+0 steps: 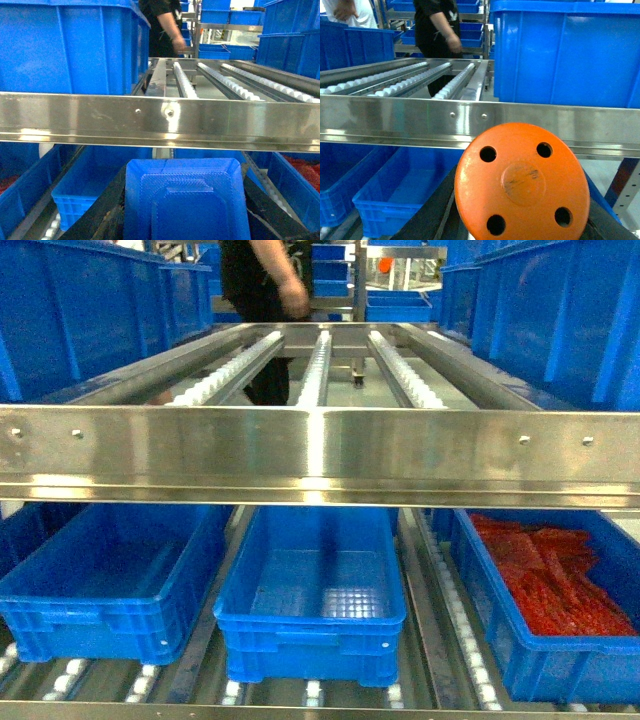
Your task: Sort blue parts and orange caps into right shelf containers
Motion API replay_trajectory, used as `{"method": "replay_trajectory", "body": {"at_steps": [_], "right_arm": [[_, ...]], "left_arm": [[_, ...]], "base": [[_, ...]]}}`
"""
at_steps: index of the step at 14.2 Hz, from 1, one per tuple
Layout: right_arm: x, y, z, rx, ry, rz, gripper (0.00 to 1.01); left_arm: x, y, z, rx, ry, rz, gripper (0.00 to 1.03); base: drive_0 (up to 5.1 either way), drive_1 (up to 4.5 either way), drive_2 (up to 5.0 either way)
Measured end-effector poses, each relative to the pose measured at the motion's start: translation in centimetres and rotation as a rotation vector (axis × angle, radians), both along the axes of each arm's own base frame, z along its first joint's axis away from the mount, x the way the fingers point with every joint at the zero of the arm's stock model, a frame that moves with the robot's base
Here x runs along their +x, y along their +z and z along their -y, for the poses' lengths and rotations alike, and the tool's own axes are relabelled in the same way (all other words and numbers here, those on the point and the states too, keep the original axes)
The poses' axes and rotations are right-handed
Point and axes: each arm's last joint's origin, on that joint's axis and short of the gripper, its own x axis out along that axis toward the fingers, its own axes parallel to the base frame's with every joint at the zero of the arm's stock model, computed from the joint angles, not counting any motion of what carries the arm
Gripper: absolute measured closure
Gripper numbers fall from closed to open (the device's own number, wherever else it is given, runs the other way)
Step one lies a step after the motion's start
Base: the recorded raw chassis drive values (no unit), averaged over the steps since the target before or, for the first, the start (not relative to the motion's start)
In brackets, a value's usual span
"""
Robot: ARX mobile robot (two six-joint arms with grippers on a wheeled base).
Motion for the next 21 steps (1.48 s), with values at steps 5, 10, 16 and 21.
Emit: {"method": "replay_trajectory", "body": {"at_steps": [5,10,16,21], "right_arm": [[0.00,0.00,0.00,0.000,0.000,0.000,0.57],[0.00,0.01,0.00,0.000,0.000,0.001,0.57],[0.00,0.00,-0.01,0.000,0.003,0.000,0.57],[0.00,0.00,-0.01,0.000,0.003,0.000,0.57]], "left_arm": [[0.00,0.00,0.00,0.000,0.000,0.000,0.59],[0.00,0.00,0.00,0.000,0.000,0.000,0.59],[0.00,-0.01,0.00,0.000,0.001,-0.001,0.59],[0.00,0.00,0.00,0.000,0.001,0.000,0.59]], "base": [[-5.0,2.46,2.5],[-4.9,2.53,2.5],[-1.7,0.79,0.8],[0.0,0.00,0.0]]}}
